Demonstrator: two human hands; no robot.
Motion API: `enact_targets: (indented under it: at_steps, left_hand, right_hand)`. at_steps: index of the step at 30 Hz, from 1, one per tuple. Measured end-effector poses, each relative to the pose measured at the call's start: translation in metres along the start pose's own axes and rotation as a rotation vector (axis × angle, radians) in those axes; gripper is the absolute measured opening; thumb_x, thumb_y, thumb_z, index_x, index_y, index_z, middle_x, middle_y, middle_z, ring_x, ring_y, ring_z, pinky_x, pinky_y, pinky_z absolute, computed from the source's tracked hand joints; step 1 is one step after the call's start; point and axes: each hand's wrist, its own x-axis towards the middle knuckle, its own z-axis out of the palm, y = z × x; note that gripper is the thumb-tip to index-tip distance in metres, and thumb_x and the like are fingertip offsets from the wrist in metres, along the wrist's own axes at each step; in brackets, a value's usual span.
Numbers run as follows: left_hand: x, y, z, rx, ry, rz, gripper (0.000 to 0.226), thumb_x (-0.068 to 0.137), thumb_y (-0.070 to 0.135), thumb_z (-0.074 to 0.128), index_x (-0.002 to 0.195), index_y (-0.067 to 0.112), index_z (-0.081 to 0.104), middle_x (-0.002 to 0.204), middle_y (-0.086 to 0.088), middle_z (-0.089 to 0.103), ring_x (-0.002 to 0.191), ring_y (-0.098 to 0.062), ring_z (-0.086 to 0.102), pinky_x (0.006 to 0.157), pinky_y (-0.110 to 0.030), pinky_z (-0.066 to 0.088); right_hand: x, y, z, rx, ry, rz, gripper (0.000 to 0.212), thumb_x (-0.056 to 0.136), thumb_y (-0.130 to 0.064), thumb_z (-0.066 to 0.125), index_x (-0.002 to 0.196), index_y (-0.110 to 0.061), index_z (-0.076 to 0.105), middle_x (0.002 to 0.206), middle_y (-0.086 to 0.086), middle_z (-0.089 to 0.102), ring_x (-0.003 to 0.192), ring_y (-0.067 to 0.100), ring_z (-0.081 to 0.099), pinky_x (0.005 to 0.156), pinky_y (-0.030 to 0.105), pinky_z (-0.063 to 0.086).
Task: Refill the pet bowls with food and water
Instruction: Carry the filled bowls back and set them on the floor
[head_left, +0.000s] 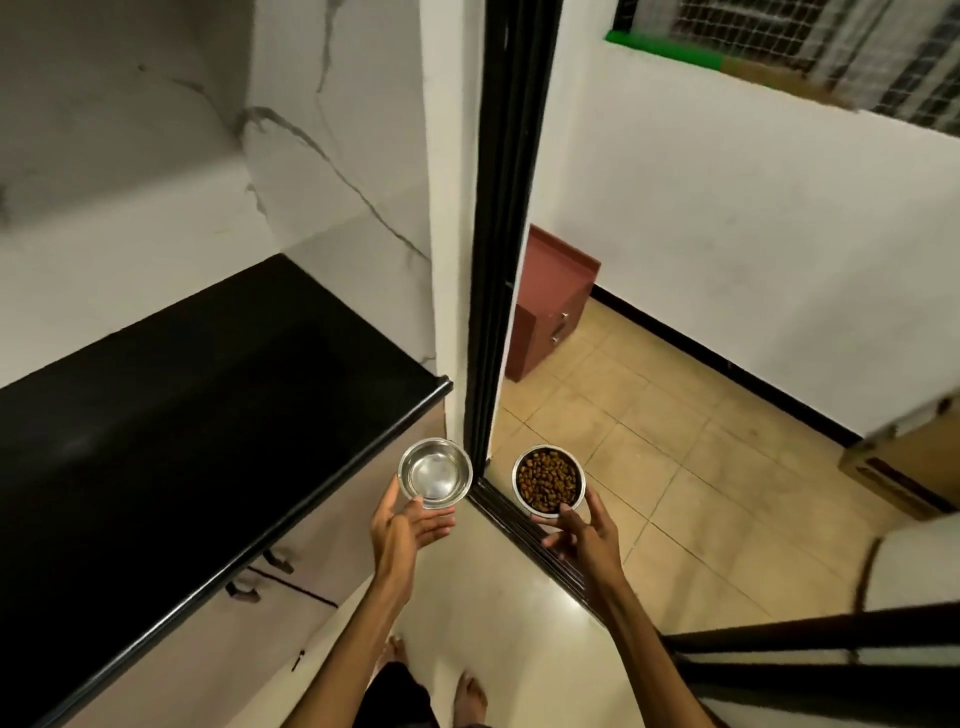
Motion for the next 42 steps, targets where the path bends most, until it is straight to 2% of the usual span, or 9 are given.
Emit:
enact_targets:
  at_steps: [8,13,19,30,35,42]
  left_hand:
    - [0.009,-0.009,0.052,0.076,-0.103,-0.055,0.06,0.104,0.003,0.053,0.16,0.013,0.033,0.086,-0.029,0.076,0.073,-0.038,0.077,0.061,-0.034,0.064]
    - [0.026,-0.006,0.085,0.122,-0.187,-0.074,0.058,0.105,0.003,0.052,0.159,0.014,0.034,0.084,-0.029,0.076,0.07,-0.036,0.077,0.06,-0.033,0.064]
    - [0.06,-0.005,0.121,0.206,-0.273,-0.095,0.058,0.105,0.008,0.054,0.159,0.017,0.036,0.087,-0.029,0.076,0.077,-0.041,0.077,0.063,-0.035,0.065]
    - [0.114,0.007,0.184,0.263,-0.432,-0.158,0.058,0.104,0.003,0.053,0.158,0.017,0.037,0.087,-0.029,0.076,0.073,-0.036,0.077,0.061,-0.032,0.064]
    - [0.131,0.007,0.208,0.297,-0.473,-0.197,0.058,0.104,0.002,0.051,0.159,0.016,0.036,0.082,-0.028,0.076,0.065,-0.033,0.077,0.057,-0.032,0.064]
    - [0.146,0.002,0.241,0.33,-0.508,-0.207,0.06,0.105,0.004,0.052,0.16,0.015,0.033,0.084,-0.03,0.075,0.065,-0.033,0.077,0.059,-0.032,0.064]
  right_hand:
    - [-0.001,-0.001,-0.051,0.082,0.132,0.015,0.062,0.106,-0.01,0.053,0.161,-0.031,0.031,0.099,0.026,0.077,0.059,0.024,0.071,0.051,0.028,0.051]
    - [0.007,-0.007,-0.066,0.115,0.234,-0.003,0.062,0.106,-0.008,0.054,0.16,-0.028,0.034,0.098,0.026,0.077,0.057,0.024,0.07,0.044,0.024,0.048]
    - [0.025,-0.017,-0.075,0.178,0.332,-0.004,0.063,0.104,-0.007,0.056,0.16,-0.027,0.034,0.097,0.029,0.076,0.054,0.022,0.069,0.042,0.023,0.046]
    - [0.063,-0.037,-0.077,0.274,0.466,-0.02,0.059,0.104,-0.009,0.057,0.156,-0.028,0.036,0.098,0.029,0.076,0.054,0.02,0.068,0.042,0.022,0.046]
    - [0.076,-0.043,-0.079,0.33,0.522,-0.015,0.06,0.104,-0.009,0.057,0.158,-0.026,0.035,0.099,0.03,0.076,0.053,0.02,0.069,0.041,0.022,0.045]
    - [0.091,-0.045,-0.092,0.377,0.567,0.009,0.064,0.104,-0.01,0.058,0.16,-0.025,0.031,0.1,0.03,0.076,0.054,0.02,0.069,0.043,0.022,0.046]
